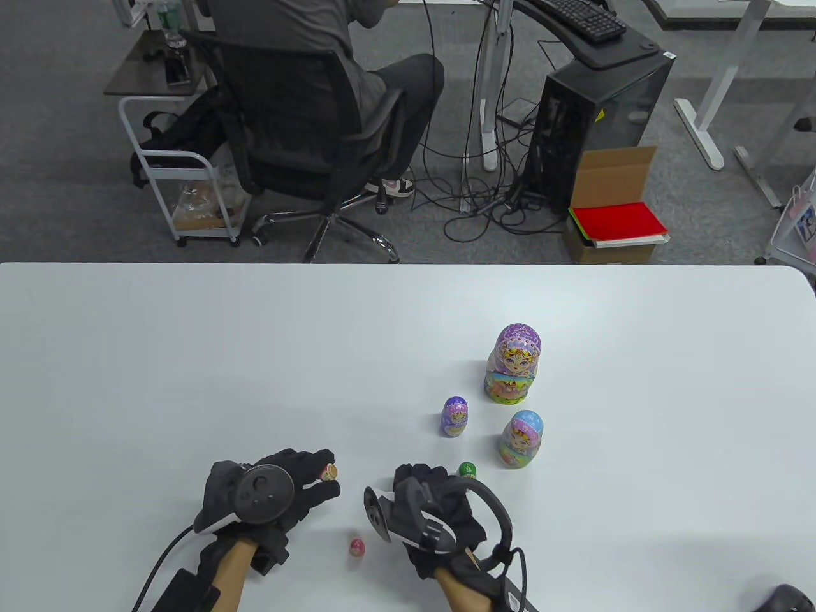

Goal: Nest individual Russian dolls into a nested set

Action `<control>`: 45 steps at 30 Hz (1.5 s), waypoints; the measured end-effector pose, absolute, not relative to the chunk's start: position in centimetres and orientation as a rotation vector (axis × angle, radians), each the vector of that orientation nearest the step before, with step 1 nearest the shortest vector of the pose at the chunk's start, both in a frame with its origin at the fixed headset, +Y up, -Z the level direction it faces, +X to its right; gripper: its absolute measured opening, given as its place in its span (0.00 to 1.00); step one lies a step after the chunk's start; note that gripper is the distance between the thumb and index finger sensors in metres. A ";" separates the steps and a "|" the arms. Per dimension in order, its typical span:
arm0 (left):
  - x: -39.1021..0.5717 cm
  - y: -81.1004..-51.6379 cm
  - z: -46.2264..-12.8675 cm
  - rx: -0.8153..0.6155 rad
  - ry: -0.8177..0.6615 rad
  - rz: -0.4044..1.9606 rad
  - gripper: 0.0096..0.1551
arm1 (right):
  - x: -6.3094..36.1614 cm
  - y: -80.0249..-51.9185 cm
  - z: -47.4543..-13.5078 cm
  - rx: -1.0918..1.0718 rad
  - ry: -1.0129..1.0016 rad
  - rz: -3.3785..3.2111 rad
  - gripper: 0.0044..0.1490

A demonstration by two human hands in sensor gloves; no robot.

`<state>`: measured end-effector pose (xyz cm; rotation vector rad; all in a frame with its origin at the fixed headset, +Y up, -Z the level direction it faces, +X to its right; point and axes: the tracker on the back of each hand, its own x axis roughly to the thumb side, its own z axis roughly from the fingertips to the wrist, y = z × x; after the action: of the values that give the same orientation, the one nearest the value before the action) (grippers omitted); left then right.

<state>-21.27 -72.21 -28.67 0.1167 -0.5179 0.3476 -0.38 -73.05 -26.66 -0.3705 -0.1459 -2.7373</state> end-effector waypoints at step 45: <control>-18.1 -72.9 -27.4 0.099 -0.631 0.397 0.34 | 2.4 -72.3 -26.4 -0.721 -0.216 -3.685 0.26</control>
<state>-18.08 -72.86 -27.36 0.0988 -0.6312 0.3974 2.39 -72.33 -26.44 -0.7206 -0.2158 -3.6848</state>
